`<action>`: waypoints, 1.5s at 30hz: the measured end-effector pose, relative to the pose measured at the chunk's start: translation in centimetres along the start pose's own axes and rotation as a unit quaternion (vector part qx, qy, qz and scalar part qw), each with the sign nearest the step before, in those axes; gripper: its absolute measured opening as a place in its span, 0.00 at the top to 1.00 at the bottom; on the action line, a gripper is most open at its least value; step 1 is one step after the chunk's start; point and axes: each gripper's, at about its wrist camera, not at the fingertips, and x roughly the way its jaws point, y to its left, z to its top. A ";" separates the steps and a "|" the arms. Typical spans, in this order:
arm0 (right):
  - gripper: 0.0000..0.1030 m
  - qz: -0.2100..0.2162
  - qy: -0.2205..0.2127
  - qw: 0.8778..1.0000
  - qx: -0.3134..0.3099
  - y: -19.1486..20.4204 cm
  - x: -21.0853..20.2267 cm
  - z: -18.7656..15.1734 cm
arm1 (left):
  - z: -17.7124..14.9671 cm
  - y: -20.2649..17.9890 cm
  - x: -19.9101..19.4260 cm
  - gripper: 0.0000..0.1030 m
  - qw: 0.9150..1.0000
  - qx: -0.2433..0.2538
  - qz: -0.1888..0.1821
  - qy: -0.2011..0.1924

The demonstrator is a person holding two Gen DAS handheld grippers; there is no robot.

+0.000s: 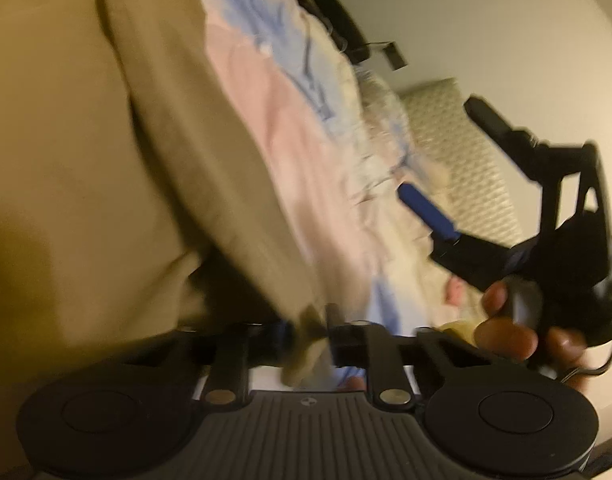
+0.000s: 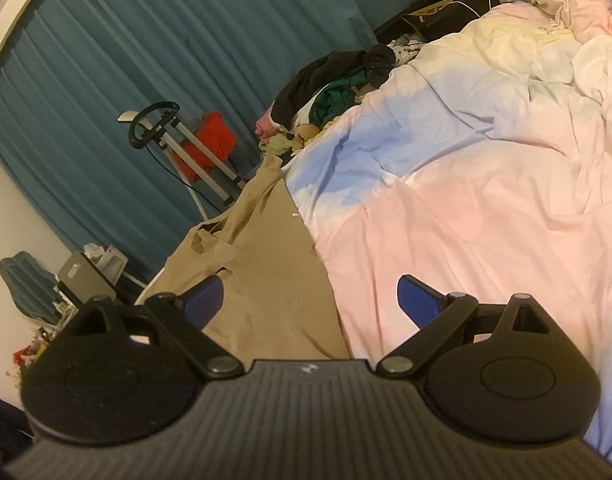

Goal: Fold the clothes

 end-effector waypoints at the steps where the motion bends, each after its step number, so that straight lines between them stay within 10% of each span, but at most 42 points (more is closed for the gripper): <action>1: 0.08 -0.003 0.002 1.000 -0.003 0.0 0.2 -0.1 | -0.2 -0.1 -0.1 0.96 1.000 0.002 0.008 0.000; 12: 0.08 -0.033 0.025 0.997 -0.062 1.3 1.5 -1.3 | -1.7 -1.7 -5.3 0.97 0.997 -0.020 0.069 -0.022; 20: 0.08 -0.044 0.040 0.995 -0.080 1.9 1.8 -2.1 | -1.6 0.0 -6.2 0.95 0.978 -0.032 0.204 -0.004; 25: 0.08 -0.054 0.032 0.993 -0.103 2.5 1.5 -2.6 | 0.1 -0.1 -6.6 0.46 0.974 -0.030 0.225 -0.004; 33: 0.08 -0.067 0.017 0.994 -0.084 2.3 3.4 -2.3 | 9.3 0.7 -8.4 0.30 0.958 -0.010 0.264 -0.109; 45: 0.08 -0.067 -0.012 0.992 -0.104 2.1 8.6 -2.3 | 26.7 8.7 -2.5 0.40 0.917 -0.082 0.288 -0.264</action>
